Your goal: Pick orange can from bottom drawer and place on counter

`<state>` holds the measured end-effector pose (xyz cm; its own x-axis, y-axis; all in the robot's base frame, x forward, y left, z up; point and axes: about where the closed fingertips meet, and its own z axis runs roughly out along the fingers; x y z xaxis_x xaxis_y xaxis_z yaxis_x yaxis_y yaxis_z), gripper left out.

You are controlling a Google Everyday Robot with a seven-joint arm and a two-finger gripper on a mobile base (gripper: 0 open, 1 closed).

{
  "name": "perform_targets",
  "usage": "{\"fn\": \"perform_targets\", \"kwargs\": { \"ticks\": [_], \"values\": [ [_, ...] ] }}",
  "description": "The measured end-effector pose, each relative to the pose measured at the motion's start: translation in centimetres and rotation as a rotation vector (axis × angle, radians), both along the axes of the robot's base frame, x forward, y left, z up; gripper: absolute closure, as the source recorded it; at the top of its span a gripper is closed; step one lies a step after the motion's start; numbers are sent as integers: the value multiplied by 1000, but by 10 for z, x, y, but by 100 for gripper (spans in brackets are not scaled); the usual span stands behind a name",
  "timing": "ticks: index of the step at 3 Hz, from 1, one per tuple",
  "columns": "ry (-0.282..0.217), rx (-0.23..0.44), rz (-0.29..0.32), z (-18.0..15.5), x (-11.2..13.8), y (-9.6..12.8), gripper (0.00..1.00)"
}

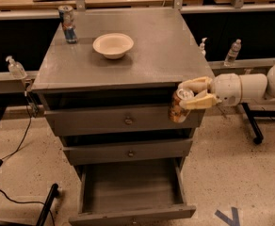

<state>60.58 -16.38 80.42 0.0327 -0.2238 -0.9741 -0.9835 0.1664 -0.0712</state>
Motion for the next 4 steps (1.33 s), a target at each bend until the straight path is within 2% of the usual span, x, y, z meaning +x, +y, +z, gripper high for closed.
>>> {"fn": "perform_targets", "kwargs": {
  "ticks": [1, 2, 3, 4],
  "values": [
    [-66, 103, 86, 80, 14, 7, 100],
    [-85, 146, 130, 125, 20, 8, 100],
    [-49, 108, 116, 155, 35, 13, 100],
    [98, 52, 0, 145, 78, 13, 100]
  ]
}}
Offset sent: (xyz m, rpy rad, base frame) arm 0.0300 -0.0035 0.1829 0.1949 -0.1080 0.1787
